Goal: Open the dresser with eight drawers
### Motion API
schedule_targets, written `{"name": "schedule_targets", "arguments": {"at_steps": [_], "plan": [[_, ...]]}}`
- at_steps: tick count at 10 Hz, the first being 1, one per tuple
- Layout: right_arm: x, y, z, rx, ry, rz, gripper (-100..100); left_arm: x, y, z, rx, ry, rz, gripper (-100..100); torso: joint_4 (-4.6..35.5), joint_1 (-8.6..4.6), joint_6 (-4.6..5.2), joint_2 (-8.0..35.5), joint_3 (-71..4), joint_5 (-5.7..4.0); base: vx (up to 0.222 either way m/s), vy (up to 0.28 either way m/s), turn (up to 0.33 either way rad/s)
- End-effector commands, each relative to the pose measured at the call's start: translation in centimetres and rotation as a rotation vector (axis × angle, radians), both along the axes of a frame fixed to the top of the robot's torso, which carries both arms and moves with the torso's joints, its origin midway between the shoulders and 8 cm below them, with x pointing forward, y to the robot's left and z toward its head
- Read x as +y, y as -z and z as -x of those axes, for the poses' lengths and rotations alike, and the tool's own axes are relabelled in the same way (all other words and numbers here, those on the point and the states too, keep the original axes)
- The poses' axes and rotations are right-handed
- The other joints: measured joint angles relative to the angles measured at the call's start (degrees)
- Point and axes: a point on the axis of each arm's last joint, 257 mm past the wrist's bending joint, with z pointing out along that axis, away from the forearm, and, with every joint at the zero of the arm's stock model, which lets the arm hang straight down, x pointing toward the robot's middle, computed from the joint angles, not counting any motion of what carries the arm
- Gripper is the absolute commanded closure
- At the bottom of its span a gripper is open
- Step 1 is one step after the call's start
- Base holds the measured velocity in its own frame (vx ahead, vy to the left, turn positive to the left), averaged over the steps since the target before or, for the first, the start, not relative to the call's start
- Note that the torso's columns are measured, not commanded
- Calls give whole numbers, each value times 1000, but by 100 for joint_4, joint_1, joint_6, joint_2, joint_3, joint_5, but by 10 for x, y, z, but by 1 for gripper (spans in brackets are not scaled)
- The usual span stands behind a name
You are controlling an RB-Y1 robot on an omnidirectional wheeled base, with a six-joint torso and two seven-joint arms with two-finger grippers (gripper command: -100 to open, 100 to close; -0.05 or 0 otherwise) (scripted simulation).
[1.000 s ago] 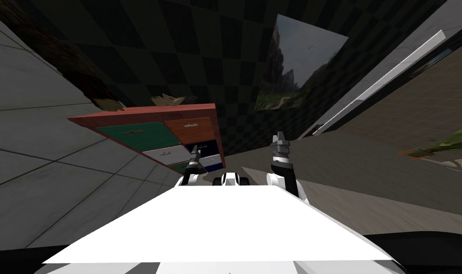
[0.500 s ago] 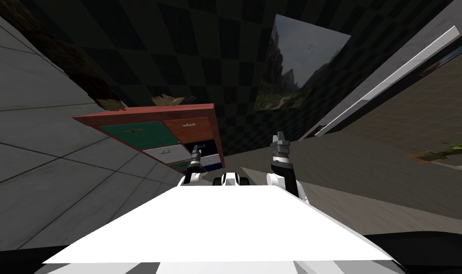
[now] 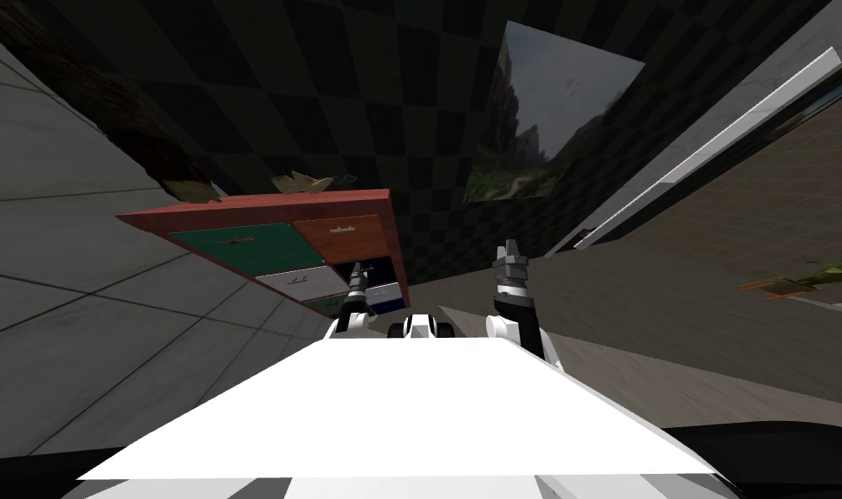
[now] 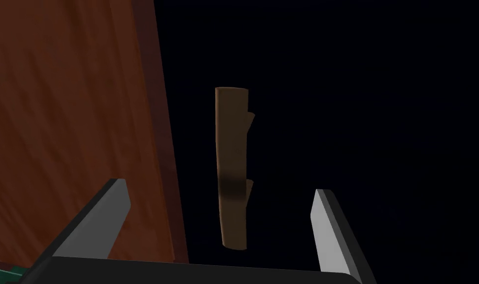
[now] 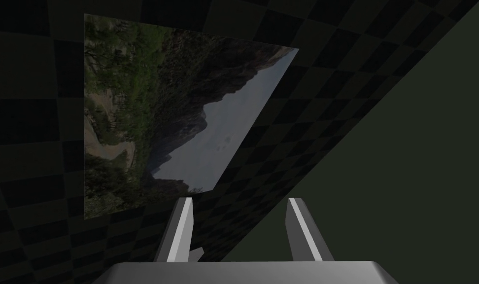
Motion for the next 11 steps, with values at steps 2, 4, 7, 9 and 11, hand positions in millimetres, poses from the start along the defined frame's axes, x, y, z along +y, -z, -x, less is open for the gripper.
{"name": "schedule_targets", "arguments": {"at_steps": [2,4,7,9,11], "plan": [[0,0,0,0,0,0,0,-1,0,3,-3,4,1,100,11,-5,0,22,17,-5,-70,-12,5],[0,0,0,0,0,0,0,-2,-4,4,-6,6,1,100,20,-16,-7,49,30,-11,-171,-58,11],[0,0,0,0,0,0,0,-1,2,9,10,6,4,100,24,-13,2,-1,-1,-21,-133,-41,12],[0,0,0,0,0,0,0,-2,-2,12,4,9,2,100,17,-18,1,26,15,-13,-175,-46,12],[0,0,0,0,0,0,0,1,-9,11,13,6,6,-100,25,-16,0,33,19,-17,-147,-29,-3]]}}
